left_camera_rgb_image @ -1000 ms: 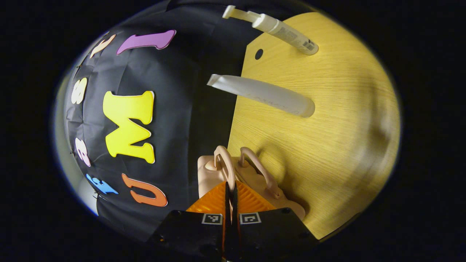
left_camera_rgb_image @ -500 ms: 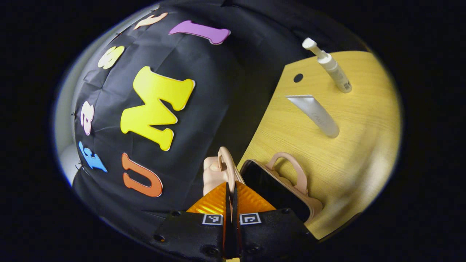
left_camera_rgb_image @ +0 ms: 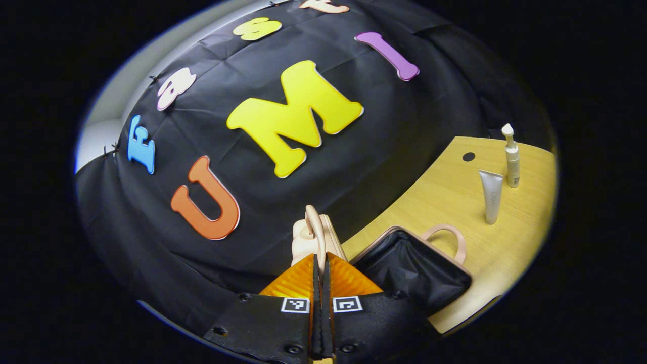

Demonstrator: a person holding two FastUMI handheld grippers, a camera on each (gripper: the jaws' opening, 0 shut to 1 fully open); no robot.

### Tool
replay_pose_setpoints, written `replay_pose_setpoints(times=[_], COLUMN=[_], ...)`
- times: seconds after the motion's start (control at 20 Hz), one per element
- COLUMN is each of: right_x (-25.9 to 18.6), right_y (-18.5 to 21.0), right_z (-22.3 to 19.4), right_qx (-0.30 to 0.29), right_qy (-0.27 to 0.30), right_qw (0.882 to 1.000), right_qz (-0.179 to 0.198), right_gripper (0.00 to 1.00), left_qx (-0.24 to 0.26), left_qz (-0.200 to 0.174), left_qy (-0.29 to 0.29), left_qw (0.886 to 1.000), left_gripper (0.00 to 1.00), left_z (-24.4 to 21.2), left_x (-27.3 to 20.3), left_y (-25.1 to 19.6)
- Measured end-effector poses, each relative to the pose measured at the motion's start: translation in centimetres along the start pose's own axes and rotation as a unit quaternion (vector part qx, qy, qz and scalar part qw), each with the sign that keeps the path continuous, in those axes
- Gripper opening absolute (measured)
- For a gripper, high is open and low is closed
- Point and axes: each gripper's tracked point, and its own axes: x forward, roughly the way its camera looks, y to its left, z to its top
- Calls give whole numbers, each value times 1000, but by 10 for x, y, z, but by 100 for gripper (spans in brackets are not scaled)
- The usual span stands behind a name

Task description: First open the suitcase, pack the skin care products into it, and then close the suitcase.

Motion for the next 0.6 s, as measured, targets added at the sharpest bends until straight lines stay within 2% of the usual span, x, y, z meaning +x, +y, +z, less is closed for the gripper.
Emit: replay_pose_setpoints(times=[0.2, 0.35, 0.5, 0.6], right_x=[1, 5, 9, 11], right_y=[43, 68, 85, 94], right_z=[5, 11, 15, 21], right_qx=[-11, -16, -3, -2], right_qy=[3, 0, 4, 5], right_qw=[1000, 1000, 1000, 1000], right_qz=[19, 23, 23, 21], right_gripper=[80, 80, 80, 80], left_qx=[-33, -28, -35, -62], left_qz=[14, 23, 11, 1], left_qy=[0, 4, -4, 0], left_qw=[999, 999, 999, 998], left_gripper=[2, 2, 2, 2], left_z=[-35, -63, -97, -130], left_x=[-1, 11, 15, 21], left_y=[51, 91, 116, 131])
